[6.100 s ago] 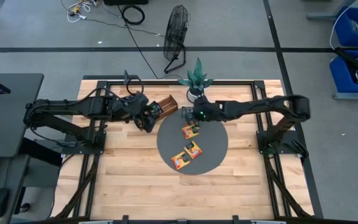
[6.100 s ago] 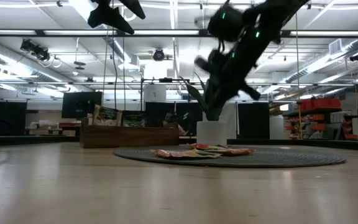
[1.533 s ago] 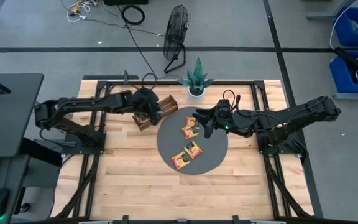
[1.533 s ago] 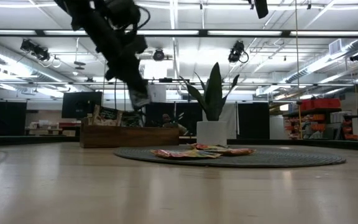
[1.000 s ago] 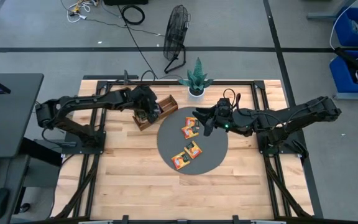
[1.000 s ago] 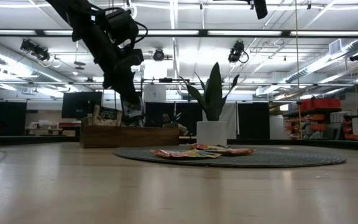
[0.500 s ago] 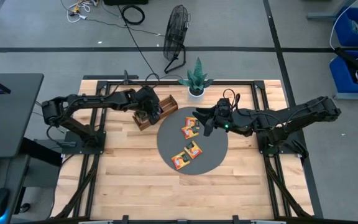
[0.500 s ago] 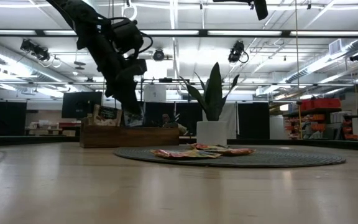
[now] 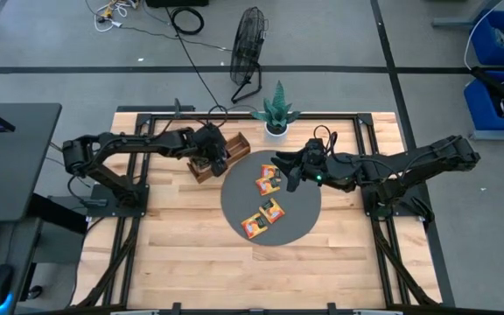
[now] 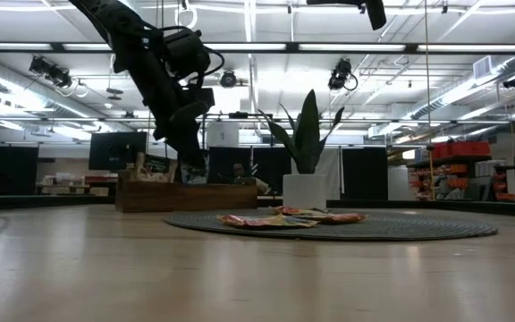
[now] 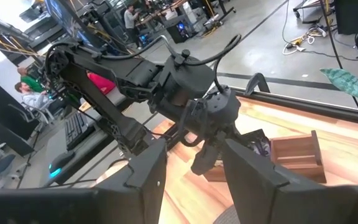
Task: Pick & Place Tea
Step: Put the purple tea bag into the middle section of the wooden organizer
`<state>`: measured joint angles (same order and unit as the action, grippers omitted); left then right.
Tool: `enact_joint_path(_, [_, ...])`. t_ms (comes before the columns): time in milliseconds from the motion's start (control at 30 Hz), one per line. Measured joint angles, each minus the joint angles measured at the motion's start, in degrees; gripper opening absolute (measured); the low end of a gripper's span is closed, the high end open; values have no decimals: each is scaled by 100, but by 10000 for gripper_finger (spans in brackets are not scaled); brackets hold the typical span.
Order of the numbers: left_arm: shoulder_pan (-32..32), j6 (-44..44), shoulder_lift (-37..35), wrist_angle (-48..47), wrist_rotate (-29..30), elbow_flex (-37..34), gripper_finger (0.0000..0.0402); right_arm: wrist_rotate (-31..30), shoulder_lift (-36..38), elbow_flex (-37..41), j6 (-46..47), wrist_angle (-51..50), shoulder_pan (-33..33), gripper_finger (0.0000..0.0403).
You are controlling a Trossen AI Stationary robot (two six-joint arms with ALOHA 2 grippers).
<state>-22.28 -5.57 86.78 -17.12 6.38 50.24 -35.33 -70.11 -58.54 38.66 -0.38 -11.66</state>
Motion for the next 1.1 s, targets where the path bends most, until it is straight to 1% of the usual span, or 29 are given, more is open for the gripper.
enact_joint_path(100, [-1,0,97,2,37,-6,2,0,0,0,8,-31,0,164])
enact_joint_path(267, [6,-31,148,26,270,-11,2,33,0,0,140,-97,0,164])
enact_joint_path(467, [32,-10,146,-49,288,-11,3,34,0,0,142,-115,24,164])
enact_joint_path(600, [67,-19,163,-95,290,-11,17,42,0,0,140,-109,39,164])
enact_joint_path(800, [67,9,166,-132,283,-11,67,42,0,0,164,-109,39,164])
enact_joint_path(1000, [63,19,168,-131,262,-11,139,42,0,0,168,-109,42,164])
enact_joint_path(1100, [63,20,168,-162,38,-9,175,42,0,0,168,-109,42,164])
